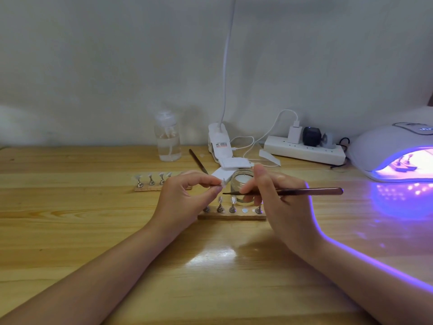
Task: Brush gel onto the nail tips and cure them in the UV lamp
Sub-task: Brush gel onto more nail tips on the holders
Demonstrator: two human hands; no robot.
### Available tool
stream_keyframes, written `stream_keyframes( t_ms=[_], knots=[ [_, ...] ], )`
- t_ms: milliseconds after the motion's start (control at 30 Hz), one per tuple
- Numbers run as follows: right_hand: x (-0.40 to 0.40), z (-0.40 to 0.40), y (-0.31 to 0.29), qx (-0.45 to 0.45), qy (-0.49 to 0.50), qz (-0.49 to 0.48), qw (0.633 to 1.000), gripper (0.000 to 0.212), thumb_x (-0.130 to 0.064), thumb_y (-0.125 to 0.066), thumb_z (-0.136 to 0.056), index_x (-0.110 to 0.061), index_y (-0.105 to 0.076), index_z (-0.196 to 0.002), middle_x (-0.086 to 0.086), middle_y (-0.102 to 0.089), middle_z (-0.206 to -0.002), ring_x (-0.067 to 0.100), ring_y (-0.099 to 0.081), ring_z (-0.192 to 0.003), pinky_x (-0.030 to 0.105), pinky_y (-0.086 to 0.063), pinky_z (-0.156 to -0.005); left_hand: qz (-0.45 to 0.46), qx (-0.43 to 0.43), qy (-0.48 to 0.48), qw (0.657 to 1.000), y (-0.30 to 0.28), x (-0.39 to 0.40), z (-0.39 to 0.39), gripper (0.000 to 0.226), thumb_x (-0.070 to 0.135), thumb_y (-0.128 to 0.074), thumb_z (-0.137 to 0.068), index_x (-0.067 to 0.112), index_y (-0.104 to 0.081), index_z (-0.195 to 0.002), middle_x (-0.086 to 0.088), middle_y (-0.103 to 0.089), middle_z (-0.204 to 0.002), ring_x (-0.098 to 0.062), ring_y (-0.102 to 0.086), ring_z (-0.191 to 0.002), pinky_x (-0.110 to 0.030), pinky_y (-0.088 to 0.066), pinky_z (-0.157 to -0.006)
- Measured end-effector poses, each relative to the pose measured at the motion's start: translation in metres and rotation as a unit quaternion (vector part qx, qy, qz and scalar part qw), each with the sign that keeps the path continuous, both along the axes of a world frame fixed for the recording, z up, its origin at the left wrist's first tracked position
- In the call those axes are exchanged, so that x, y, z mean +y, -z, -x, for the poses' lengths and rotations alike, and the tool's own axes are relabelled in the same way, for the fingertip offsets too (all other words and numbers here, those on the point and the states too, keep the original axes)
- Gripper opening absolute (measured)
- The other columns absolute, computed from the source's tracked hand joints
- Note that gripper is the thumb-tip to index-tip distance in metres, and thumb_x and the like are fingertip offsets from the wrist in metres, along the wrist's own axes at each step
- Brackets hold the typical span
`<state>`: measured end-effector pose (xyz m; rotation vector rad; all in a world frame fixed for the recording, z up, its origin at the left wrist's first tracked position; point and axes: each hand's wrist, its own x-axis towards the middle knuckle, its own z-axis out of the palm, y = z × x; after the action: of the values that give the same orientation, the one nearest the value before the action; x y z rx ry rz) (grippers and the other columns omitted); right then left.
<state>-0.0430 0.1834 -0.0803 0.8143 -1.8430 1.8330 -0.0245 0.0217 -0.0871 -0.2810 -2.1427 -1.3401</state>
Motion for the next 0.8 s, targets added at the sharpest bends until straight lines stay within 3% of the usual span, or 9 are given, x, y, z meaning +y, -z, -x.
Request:
stream_keyframes(
  t_ms=[133,267,400,533,667,800],
  knots=[
    [-0.0003,0.0011,-0.0015,0.028,0.02,-0.026,0.999,0.029,-0.024,-0.05,-0.089,-0.015,-0.069,-0.068,-0.011,-0.064,-0.06,-0.002,-0.06,-0.058,0.009,-0.042,-0.058,0.004,0.002,0.001,1.0,-0.0001,-0.0001,0.0005,0.019,0.006,-0.074,-0.071,0.025,-0.071,-0.076,0.009,-0.068,-0.075,-0.007,-0.062,-0.076,-0.01,-0.044,-0.072],
    [0.0005,-0.0014,-0.0011,0.021,0.006,-0.036,0.999,0.031,-0.028,-0.05,-0.088,-0.013,-0.069,-0.069,-0.007,-0.065,-0.062,-0.002,-0.059,-0.056,0.009,-0.042,-0.057,0.008,0.002,-0.001,1.0,-0.0007,-0.0002,-0.0002,0.025,0.006,-0.073,-0.072,0.03,-0.07,-0.075,0.012,-0.068,-0.074,-0.005,-0.062,-0.076,-0.01,-0.044,-0.072],
    [0.0001,-0.0035,-0.0024,-0.002,-0.006,0.003,1.0,0.036,-0.025,-0.052,-0.088,-0.008,-0.068,-0.061,-0.008,-0.063,-0.053,-0.001,-0.056,-0.047,0.008,-0.041,-0.051,0.0,-0.004,-0.009,1.0,-0.0004,0.0004,-0.0008,0.023,0.008,-0.073,-0.073,0.031,-0.07,-0.074,0.015,-0.07,-0.075,0.0,-0.063,-0.078,-0.011,-0.045,-0.076],
    [0.0022,-0.0015,-0.0047,-0.005,0.012,0.027,1.0,0.036,-0.027,-0.05,-0.09,-0.012,-0.068,-0.063,-0.007,-0.063,-0.052,0.0,-0.057,-0.05,0.01,-0.042,-0.057,-0.016,-0.01,-0.008,1.0,-0.0002,0.0012,-0.0006,0.024,0.009,-0.072,-0.075,0.033,-0.069,-0.076,0.024,-0.069,-0.076,0.005,-0.063,-0.083,-0.009,-0.044,-0.079],
    [0.0043,0.0012,-0.0071,0.008,0.021,0.021,1.0,0.033,-0.029,-0.048,-0.09,-0.016,-0.068,-0.068,-0.013,-0.064,-0.058,-0.001,-0.057,-0.056,0.009,-0.04,-0.058,0.002,-0.002,0.017,1.0,-0.0012,0.0006,-0.0008,0.023,0.008,-0.069,-0.077,0.031,-0.068,-0.082,0.015,-0.068,-0.085,0.002,-0.062,-0.086,-0.01,-0.044,-0.081],
    [0.0022,0.0021,-0.0067,0.028,0.016,0.003,0.999,0.03,-0.03,-0.048,-0.089,-0.017,-0.068,-0.07,-0.015,-0.063,-0.059,-0.001,-0.059,-0.06,0.008,-0.041,-0.063,0.003,-0.001,0.026,1.0,-0.001,0.0015,-0.0006,0.023,0.008,-0.067,-0.079,0.031,-0.067,-0.084,0.017,-0.067,-0.086,0.005,-0.062,-0.085,-0.008,-0.044,-0.079]
  ],
)
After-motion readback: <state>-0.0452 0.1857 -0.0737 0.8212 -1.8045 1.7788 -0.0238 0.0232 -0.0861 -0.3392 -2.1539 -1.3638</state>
